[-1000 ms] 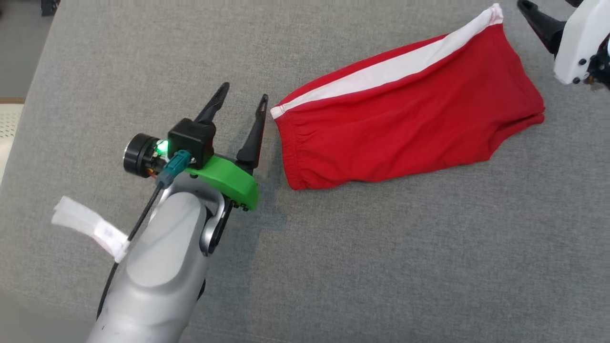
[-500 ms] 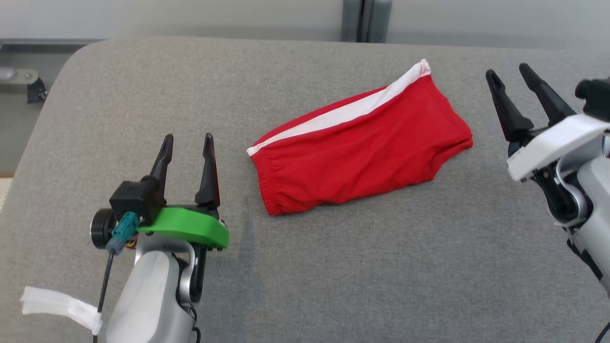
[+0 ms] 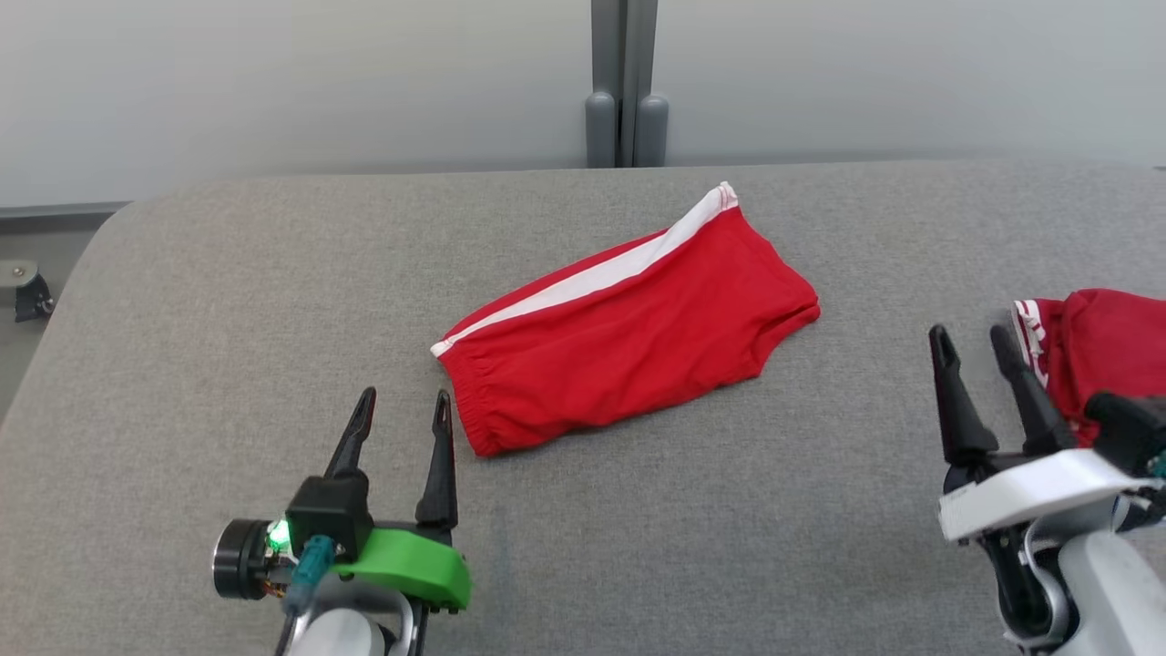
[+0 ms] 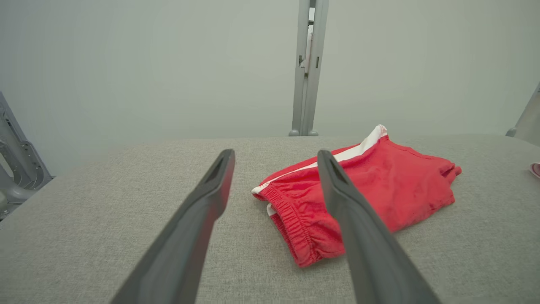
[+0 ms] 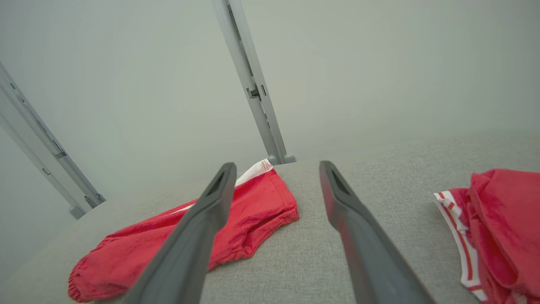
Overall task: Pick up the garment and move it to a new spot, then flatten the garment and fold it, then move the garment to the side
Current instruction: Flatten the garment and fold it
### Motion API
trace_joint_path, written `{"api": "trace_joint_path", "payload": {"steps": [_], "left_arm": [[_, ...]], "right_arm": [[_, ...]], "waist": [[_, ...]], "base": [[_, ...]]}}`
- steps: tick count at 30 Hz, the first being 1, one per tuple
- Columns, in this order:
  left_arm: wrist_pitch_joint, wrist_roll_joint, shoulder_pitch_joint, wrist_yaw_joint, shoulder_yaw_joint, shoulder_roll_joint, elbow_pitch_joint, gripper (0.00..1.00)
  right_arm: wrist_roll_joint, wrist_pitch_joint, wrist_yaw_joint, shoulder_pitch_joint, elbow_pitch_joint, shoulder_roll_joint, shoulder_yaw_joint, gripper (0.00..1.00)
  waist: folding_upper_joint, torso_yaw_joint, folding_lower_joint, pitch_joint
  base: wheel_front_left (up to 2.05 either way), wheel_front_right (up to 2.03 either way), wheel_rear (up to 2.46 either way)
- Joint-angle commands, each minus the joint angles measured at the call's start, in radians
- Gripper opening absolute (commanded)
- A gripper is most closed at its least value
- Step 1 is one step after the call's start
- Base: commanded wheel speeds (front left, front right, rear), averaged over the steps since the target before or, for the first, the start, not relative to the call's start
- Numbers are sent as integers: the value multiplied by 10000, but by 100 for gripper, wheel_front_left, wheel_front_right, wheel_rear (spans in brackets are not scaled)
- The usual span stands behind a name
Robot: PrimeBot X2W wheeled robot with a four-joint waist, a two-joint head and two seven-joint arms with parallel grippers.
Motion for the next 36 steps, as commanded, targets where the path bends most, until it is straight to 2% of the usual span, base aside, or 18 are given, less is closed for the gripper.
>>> {"api": "trace_joint_path", "payload": {"steps": [1, 6, 14, 21, 28, 32, 36], "left_arm": [[2, 286, 332, 121, -41, 31, -147, 100], [1, 271, 889, 350, -118, 33, -492, 100], [2, 262, 729, 280, -395, 32, -424, 100], [2, 123, 403, 411, -567, 32, -547, 100], [1, 63, 100, 397, -948, 30, -500, 100], [2, -127, -77, 533, -1270, 30, -488, 100], [2, -357, -221, 665, -1659, 30, -460, 100]], "right_arm": [[-297, -20, -7, 342, -199, 195, -172, 100], [-831, -21, -7, 1034, -517, 839, -543, 100], [-839, 59, -7, 1135, -432, 988, -629, 100], [1810, 1452, -5, 470, -40, 1439, -888, 100], [4548, 3535, -4, -599, 816, 1815, -1884, 100], [5200, 4388, -4, -1274, 1790, 1950, -2599, 100], [5369, 4820, -4, -2005, 2912, 1987, -3410, 100]], "waist": [[-1, -180, 0, -161], [-1, -258, 0, -156], [-1, -1, 0, 23], [-1, 500, 0, 472], [-1, 1304, 0, 1145], [-1, 1853, 0, 1486], [-1, 2452, 0, 1747]], "base": [[0, 0, 0], [0, 0, 0], [0, 0, 0], [0, 0, 0], [0, 0, 0], [0, 0, 0], [0, 0, 0]]}}
